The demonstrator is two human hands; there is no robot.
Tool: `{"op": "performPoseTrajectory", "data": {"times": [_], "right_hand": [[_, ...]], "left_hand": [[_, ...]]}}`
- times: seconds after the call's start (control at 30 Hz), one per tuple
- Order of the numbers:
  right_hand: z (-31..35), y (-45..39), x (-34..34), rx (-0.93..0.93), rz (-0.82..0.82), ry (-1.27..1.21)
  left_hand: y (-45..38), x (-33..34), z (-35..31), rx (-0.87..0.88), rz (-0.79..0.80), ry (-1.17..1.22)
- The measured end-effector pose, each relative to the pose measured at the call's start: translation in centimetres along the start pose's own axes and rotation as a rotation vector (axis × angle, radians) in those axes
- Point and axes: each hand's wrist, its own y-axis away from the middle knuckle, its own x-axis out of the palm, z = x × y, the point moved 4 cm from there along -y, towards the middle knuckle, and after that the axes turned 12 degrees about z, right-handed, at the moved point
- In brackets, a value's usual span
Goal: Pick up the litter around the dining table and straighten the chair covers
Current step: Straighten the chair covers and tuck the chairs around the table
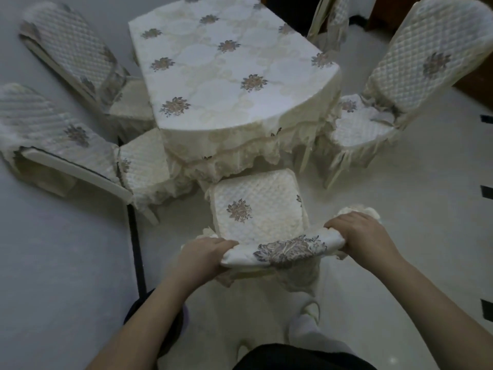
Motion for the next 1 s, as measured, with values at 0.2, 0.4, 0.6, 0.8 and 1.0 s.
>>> {"op": "performPoseTrajectory", "data": {"times": [0.2,0.4,0.6,0.8,1.0], "right_hand": [[-4.8,-2.7,-1.3,-0.025,0.010,0.027],[-8.2,-4.2,-2.3,-0.033,-0.026,0.027],[-10.6,-6.2,-2.9,-0.001,-0.001,0.004],[-12.4,-8.1,-3.9,0.012,-0.012,-0.023],[-14.2,-10.3,-4.4,0.041,0.066,-0.020]], "left_hand": [[-4.9,-0.7,-1.4,-0.043,0.005,0.010],[-8.9,-1.4,-3.3,-0.095,0.006,-0.009],[-11.2,-2.0,-4.0,-0.126,-0.028,-0.005],[-13.4,-2.7,-4.2,-0.153,-0.060,-0.042],[-15.5,-3.0,-4.2,-0.208,-0.054,-0.018]]}}
